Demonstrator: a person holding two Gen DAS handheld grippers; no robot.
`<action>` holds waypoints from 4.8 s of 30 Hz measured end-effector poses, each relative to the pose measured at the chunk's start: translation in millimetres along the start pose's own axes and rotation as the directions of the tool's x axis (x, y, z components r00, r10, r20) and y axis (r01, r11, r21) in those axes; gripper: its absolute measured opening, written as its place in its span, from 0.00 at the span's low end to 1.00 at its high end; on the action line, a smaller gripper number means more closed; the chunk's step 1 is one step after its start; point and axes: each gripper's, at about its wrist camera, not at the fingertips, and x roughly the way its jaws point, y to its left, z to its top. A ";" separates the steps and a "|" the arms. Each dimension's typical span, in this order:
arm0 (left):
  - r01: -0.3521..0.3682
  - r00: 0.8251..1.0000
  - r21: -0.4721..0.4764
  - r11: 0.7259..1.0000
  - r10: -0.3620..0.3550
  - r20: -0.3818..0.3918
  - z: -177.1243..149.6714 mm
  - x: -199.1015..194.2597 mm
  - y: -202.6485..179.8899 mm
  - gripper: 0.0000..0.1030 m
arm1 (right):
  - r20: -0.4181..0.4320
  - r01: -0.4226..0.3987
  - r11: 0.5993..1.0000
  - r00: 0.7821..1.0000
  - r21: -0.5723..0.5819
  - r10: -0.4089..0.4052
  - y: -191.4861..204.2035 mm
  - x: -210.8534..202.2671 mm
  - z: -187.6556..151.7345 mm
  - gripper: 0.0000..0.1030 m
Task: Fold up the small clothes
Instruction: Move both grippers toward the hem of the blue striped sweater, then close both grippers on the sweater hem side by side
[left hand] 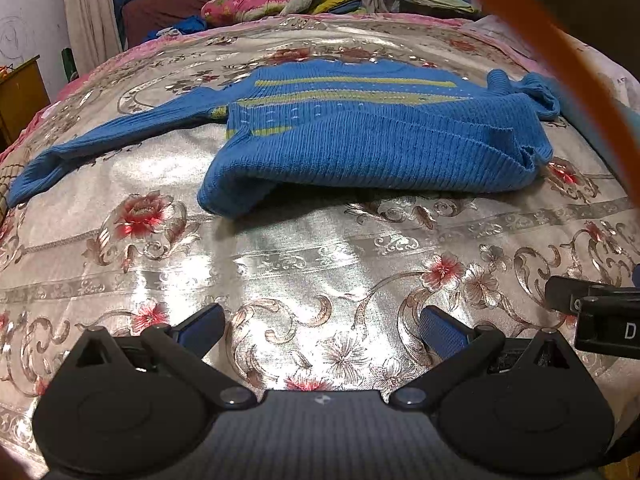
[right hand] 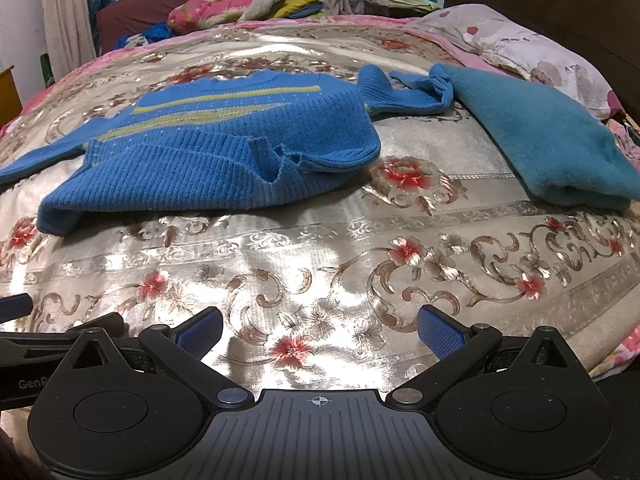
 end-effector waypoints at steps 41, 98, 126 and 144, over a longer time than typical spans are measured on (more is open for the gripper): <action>0.025 0.999 -0.020 0.999 -0.026 -0.024 3.8 5.3 6.0 1.00 | 0.014 -0.073 0.997 0.997 -0.015 0.074 -1.3 5.8 12.0 0.98; 0.069 0.998 -0.020 0.997 -0.069 0.000 108.9 46.6 73.2 0.50 | -0.082 -0.349 0.937 0.934 -0.008 0.348 -31.8 73.4 101.2 0.08; 0.223 0.975 0.152 0.963 -0.219 -0.041 73.8 17.3 46.6 0.52 | -0.141 -0.322 0.947 0.938 -0.014 0.317 -100.0 9.0 69.9 0.00; 0.150 0.988 0.158 0.976 -0.141 -0.066 88.0 44.1 39.3 0.47 | -0.130 -0.357 0.934 0.927 -0.028 0.351 -76.4 24.8 69.9 0.29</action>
